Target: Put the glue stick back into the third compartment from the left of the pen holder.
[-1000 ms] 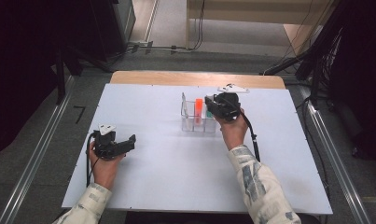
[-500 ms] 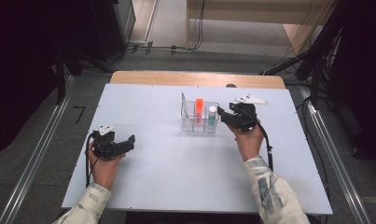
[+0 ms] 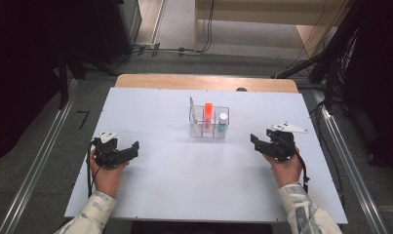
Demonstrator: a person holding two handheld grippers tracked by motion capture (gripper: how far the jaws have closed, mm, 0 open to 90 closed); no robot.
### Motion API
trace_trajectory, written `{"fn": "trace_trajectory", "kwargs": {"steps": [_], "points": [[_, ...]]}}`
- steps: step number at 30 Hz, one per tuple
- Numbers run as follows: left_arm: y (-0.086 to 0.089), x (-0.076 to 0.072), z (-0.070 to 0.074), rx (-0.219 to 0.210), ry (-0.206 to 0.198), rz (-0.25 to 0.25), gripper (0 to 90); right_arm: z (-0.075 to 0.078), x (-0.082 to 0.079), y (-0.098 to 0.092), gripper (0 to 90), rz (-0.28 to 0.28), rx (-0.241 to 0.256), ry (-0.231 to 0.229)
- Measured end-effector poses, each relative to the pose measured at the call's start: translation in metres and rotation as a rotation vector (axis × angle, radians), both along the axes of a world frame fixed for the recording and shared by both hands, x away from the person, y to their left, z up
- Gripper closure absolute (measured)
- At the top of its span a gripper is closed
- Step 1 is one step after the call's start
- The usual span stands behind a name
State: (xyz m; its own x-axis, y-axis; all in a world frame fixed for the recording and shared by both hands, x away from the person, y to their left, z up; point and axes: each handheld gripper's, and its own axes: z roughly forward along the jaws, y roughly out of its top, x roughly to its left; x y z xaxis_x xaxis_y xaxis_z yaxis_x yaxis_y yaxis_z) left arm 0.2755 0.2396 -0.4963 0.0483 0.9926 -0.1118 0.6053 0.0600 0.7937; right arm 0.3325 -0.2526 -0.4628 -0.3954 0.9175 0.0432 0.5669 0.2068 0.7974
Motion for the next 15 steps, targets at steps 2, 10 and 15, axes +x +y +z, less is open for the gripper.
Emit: {"fn": "trace_trajectory", "kwargs": {"steps": [2, 10, 15], "points": [[0.002, -0.003, 0.0, 0.003, -0.003, 0.0, 14.6, -0.003, -0.008, -0.009, 27.2, -0.014, -0.015, 0.02], [0.017, -0.022, -0.001, 0.013, 0.005, -0.01, 14.6, -0.008, -0.037, -0.065, 21.6, -0.088, 0.017, 0.077], [0.022, -0.029, 0.0, 0.005, 0.0, -0.005, 14.0, -0.007, -0.049, -0.087, 16.8, -0.125, 0.023, 0.055]]}}
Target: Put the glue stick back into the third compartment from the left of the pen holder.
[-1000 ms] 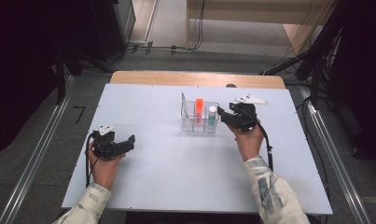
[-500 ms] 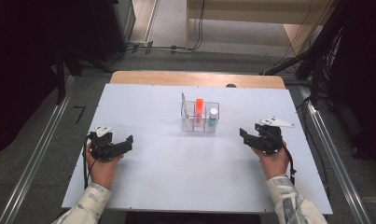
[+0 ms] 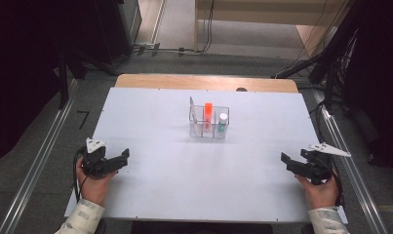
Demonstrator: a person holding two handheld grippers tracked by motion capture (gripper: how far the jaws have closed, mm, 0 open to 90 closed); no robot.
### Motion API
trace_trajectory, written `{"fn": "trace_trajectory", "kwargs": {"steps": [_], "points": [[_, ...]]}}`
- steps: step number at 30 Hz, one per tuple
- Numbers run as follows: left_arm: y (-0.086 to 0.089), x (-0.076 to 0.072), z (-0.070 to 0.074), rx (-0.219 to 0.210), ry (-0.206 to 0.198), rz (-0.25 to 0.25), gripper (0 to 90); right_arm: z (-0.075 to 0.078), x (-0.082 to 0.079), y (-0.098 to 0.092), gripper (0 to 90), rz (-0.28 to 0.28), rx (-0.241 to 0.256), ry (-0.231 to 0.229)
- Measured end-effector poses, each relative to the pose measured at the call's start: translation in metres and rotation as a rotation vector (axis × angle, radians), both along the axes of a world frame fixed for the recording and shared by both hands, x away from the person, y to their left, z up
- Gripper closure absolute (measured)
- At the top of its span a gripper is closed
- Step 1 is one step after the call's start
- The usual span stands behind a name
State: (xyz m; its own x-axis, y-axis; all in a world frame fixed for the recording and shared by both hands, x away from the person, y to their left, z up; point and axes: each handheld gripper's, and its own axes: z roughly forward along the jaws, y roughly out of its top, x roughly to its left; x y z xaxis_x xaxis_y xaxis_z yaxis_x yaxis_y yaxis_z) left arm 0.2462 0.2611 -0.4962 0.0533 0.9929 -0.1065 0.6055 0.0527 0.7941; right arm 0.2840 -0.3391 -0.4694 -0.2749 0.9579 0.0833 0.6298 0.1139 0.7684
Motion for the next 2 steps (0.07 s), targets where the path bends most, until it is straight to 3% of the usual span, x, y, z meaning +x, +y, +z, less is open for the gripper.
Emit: {"fn": "trace_trajectory", "kwargs": {"steps": [2], "points": [[0.0008, -0.0006, -0.0004, 0.002, 0.0, 0.004, 13.8, -0.0006, -0.0009, -0.005, 15.2, -0.005, 0.0, 0.003]]}}
